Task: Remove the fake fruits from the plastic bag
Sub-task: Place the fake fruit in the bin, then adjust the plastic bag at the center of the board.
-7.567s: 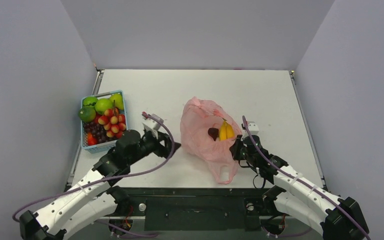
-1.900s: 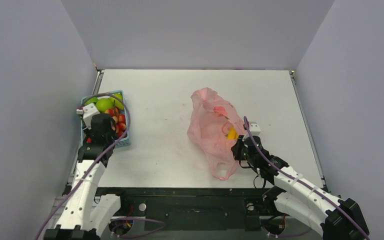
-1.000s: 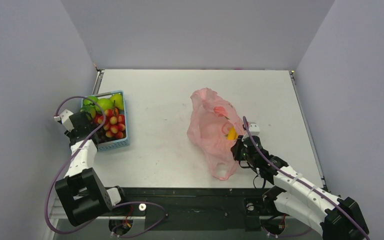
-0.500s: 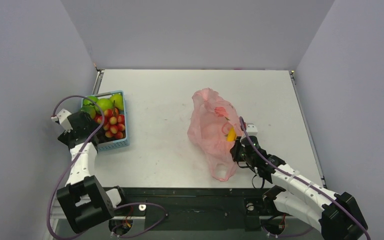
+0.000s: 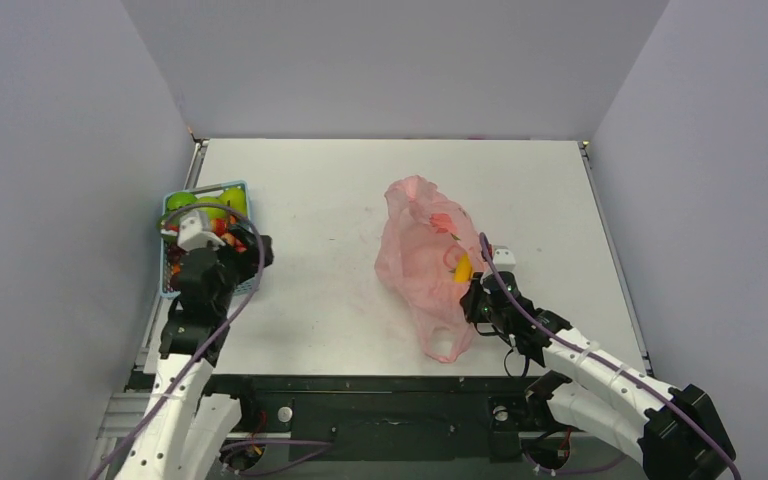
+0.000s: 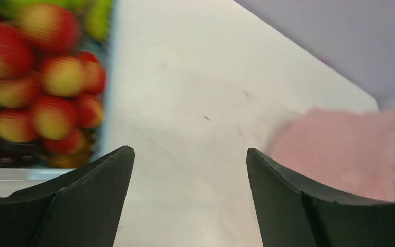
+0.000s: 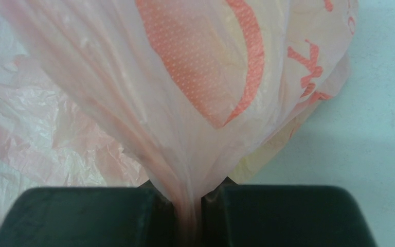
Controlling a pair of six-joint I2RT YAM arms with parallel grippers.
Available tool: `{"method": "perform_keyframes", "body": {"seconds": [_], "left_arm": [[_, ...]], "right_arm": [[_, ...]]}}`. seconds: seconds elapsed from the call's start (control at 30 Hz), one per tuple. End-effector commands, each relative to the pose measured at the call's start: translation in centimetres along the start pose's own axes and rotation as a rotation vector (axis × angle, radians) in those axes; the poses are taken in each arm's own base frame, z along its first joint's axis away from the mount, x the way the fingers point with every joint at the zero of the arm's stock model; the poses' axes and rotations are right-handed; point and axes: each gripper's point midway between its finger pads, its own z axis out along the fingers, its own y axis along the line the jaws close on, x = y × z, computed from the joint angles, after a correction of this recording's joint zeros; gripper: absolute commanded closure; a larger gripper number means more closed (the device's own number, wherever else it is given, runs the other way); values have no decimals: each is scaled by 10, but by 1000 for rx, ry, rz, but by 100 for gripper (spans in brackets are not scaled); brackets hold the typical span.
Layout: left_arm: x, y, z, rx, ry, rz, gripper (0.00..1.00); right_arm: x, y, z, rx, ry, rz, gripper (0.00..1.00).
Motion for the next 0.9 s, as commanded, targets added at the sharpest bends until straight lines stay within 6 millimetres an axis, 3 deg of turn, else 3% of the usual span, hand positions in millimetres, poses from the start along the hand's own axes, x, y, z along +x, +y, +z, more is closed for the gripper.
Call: {"method": "perform_keyframes", "body": {"seconds": [0.0, 0.03, 0.07, 0.1, 0.13, 0.17, 0.2, 0.23, 0.27, 0.3, 0.33, 0.37, 0.4, 0.43, 0.47, 0.53, 0.6, 0.63, 0.67, 0.7, 0.77, 0.87], "left_arm": [[49, -86, -21, 334, 110, 30, 22], [53, -107, -25, 437, 88, 43, 24], [74, -132, -37, 542, 130, 77, 25], [76, -152, -44, 636, 84, 92, 25], [100, -172, -58, 719, 127, 131, 26], [99, -187, -64, 765, 62, 159, 26], [125, -205, -83, 842, 100, 209, 25], [119, -220, -90, 877, 21, 242, 25], [145, -233, -107, 936, 55, 297, 25], [145, -252, -125, 995, 9, 327, 24], [164, -257, -123, 995, 26, 377, 24], [160, -273, -131, 1013, 0, 371, 24], [178, -276, -125, 1000, 32, 395, 25], [174, -291, -131, 1026, 26, 370, 25], [191, -295, -126, 1020, 56, 392, 26], [198, -314, -123, 1010, 67, 374, 26], [204, -317, -114, 956, 56, 359, 31], [207, -317, -116, 950, 45, 354, 31], [199, -316, -114, 931, -8, 332, 31], [198, -316, -122, 940, -25, 326, 30], [192, -312, -126, 927, -58, 325, 29], [193, -299, -126, 892, -41, 343, 31]], "right_arm": [[-22, 12, -2, -31, -66, 2, 100], [-21, 11, -2, -28, -68, 3, 100], [-24, 11, -4, -29, -81, 7, 100], [-23, 10, -4, -28, -83, 8, 100], [-24, 10, -5, -28, -88, 10, 100], [-24, 10, -4, -27, -87, 9, 100], [-23, 10, -4, -31, -82, 7, 100], [-23, 11, -4, -32, -80, 5, 100], [-22, 12, -4, -37, -78, 3, 100], [-23, 12, -4, -39, -79, 3, 100], [-23, 12, -5, -42, -80, 3, 100], [-23, 12, -5, -44, -81, 3, 100], [-22, 12, -5, -43, -80, 4, 100], [-23, 13, -6, -47, -83, 5, 100], [-22, 13, -6, -50, -80, 6, 100], [-21, 16, -8, -76, -69, 12, 100], [-19, 34, -10, -202, -46, 46, 100], [-27, 67, -19, -399, -55, 68, 100], [-23, 75, -21, -467, -43, 88, 100], [-27, 99, -31, -609, -31, 100, 100], [-22, 126, -42, -755, 14, 87, 100], [-25, 150, -55, -863, 36, 30, 100]]}}
